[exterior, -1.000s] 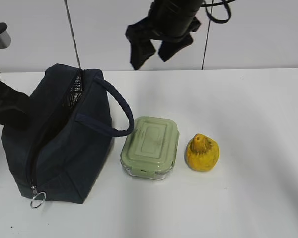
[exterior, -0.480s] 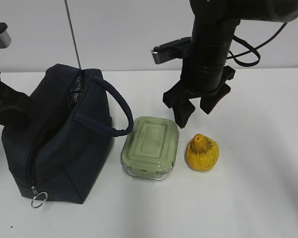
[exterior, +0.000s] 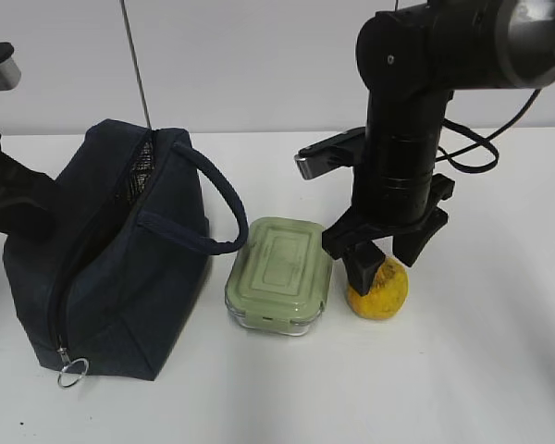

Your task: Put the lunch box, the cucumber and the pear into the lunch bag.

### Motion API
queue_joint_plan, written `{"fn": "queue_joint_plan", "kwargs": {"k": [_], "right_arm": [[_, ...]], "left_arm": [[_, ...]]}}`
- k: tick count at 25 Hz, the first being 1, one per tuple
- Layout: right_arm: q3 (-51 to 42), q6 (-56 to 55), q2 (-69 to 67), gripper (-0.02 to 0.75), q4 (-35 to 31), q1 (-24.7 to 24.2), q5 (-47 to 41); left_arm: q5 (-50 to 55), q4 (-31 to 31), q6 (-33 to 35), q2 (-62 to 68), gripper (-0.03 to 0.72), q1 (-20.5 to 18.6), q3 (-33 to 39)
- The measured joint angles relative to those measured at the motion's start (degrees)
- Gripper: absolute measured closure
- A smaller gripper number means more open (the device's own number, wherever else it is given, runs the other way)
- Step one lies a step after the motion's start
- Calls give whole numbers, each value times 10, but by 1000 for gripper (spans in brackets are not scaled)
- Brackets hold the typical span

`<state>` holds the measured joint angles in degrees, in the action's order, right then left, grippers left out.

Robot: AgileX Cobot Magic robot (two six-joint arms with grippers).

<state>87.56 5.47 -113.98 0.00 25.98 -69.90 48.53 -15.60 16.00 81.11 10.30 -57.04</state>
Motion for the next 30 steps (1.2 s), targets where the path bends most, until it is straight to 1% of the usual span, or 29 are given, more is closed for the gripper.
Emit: {"fn": "queue_joint_plan", "kwargs": {"k": [3, 8, 10, 11, 12, 14, 16, 17, 21, 26, 28, 30], "right_arm": [[-1, 0, 0, 223, 0, 0, 10], [-1, 0, -24, 241, 0, 0, 26], [-1, 0, -26, 267, 11, 0, 34], [-1, 0, -26, 295, 15, 0, 35], [-1, 0, -26, 349, 18, 0, 36], [-1, 0, -26, 479, 28, 0, 38], [-1, 0, -26, 562, 35, 0, 38], [-1, 0, -25, 580, 38, 0, 38], [-2, 0, -11, 594, 36, 0, 47], [-2, 0, 64, 598, 28, 0, 64], [5, 8, 97, 601, 13, 0, 79], [19, 34, 125, 602, -21, 0, 102]], "left_arm": [[0, 0, 0, 0, 680, 0, 0], [0, 0, 0, 0, 681, 0, 0], [0, 0, 0, 0, 681, 0, 0], [0, 0, 0, 0, 681, 0, 0], [0, 0, 0, 0, 681, 0, 0], [0, 0, 0, 0, 681, 0, 0], [0, 0, 0, 0, 681, 0, 0], [0, 0, 0, 0, 681, 0, 0], [1, 0, 0, 0, 681, 0, 0], [1, 0, 0, 0, 681, 0, 0], [1, 0, 0, 0, 681, 0, 0], [1, 0, 0, 0, 681, 0, 0]]}}
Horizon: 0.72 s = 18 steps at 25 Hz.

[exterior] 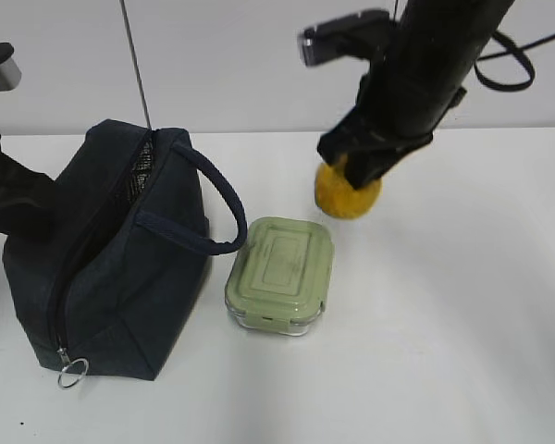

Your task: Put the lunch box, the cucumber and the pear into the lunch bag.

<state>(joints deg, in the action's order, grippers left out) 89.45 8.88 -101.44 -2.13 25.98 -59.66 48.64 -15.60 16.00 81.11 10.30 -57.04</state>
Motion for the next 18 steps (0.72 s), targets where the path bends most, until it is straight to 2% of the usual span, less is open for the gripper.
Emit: {"fn": "queue_joint_plan", "kwargs": {"k": [3, 5, 8, 11, 18], "right_arm": [[25, 98, 27, 604, -135, 0, 59], [41, 191, 26, 605, -262, 4, 86], [66, 274, -4, 607, -376, 24, 105], [92, 296, -53, 607, -401, 48, 112], [137, 309, -150, 610, -394, 85, 109]], "left_arm": [[0, 0, 0, 0, 681, 0, 0], [0, 0, 0, 0, 681, 0, 0], [1, 1, 0, 0, 681, 0, 0], [1, 1, 0, 0, 681, 0, 0], [1, 1, 0, 0, 681, 0, 0]]}}
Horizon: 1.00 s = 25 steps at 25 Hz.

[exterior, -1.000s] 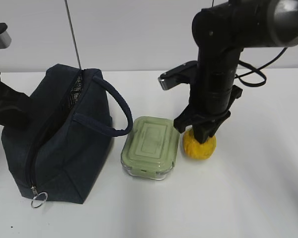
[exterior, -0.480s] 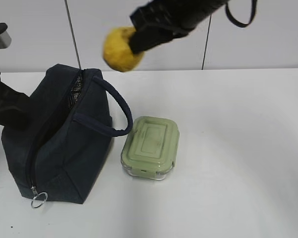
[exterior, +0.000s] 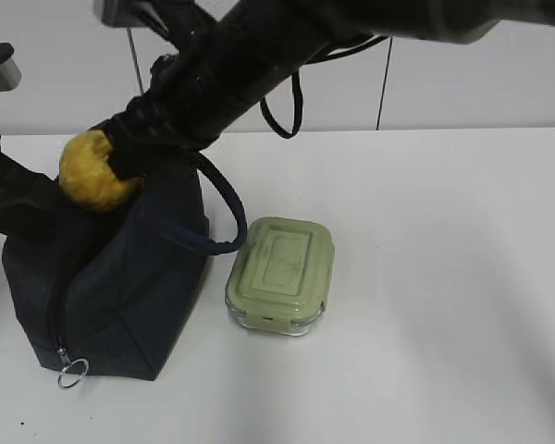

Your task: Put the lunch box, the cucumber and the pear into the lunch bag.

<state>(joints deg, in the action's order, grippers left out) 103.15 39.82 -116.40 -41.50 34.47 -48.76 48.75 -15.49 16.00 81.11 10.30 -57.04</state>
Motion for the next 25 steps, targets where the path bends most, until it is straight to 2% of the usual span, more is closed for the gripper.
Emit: {"fn": "queue_joint_plan", "kwargs": {"k": [5, 8, 10, 14, 16, 21, 25], "right_arm": [[3, -68, -21, 610, 102, 2, -27], [3, -80, -23, 595, 111, 1, -33], [3, -71, -23, 520, 86, 1, -34], [21, -60, -23, 225, 42, 1, -46], [37, -62, -23, 146, 45, 0, -59], [52, -153, -5, 149, 140, -32, -85], [-26, -188, 33, 153, 152, -100, -78]], "left_arm": [[1, 0, 0, 0, 682, 0, 0], [1, 0, 0, 0, 682, 0, 0], [1, 0, 0, 0, 682, 0, 0], [3, 0, 0, 0, 682, 0, 0], [3, 0, 0, 0, 682, 0, 0], [5, 0, 0, 0, 682, 0, 0], [8, 1, 0, 0, 682, 0, 0]]}}
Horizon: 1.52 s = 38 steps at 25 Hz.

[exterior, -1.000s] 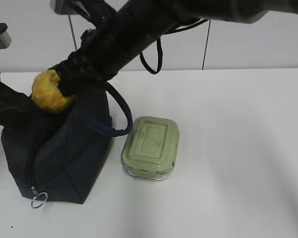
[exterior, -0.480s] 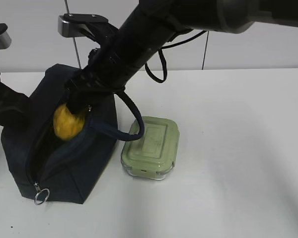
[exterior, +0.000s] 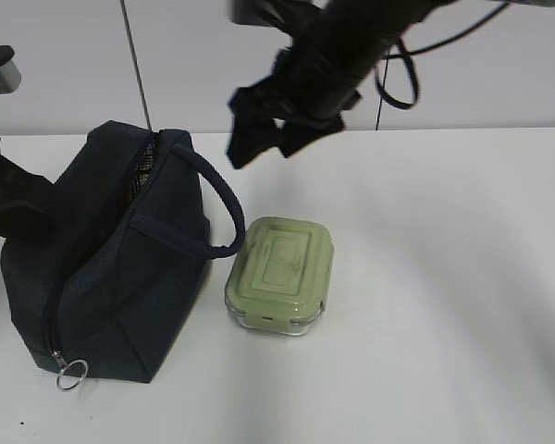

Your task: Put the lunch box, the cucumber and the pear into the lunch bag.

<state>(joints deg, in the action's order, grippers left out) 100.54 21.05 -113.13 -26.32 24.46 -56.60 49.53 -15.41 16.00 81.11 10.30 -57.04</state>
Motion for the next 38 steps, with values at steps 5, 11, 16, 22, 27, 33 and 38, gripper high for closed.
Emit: {"fn": "queue_joint_plan", "kwargs": {"k": [5, 11, 16, 22, 27, 33, 38], "right_arm": [[-280, 20, 85, 153, -125, -88, 121], [-482, 326, 84, 153, -542, -128, 186], [-491, 411, 32, 153, -652, -129, 176], [-491, 489, -17, 153, -754, -130, 119], [-490, 513, -37, 153, -764, -130, 109], [-473, 522, -55, 153, -764, -130, 90], [-460, 523, -65, 230, -769, -130, 83]], "left_arm": [[2, 2, 0, 0, 682, 0, 0], [2, 3, 0, 0, 682, 0, 0], [5, 3, 0, 0, 682, 0, 0], [7, 3, 0, 0, 682, 0, 0], [7, 3, 0, 0, 683, 0, 0], [8, 3, 0, 0, 683, 0, 0], [8, 3, 0, 0, 683, 0, 0]]}}
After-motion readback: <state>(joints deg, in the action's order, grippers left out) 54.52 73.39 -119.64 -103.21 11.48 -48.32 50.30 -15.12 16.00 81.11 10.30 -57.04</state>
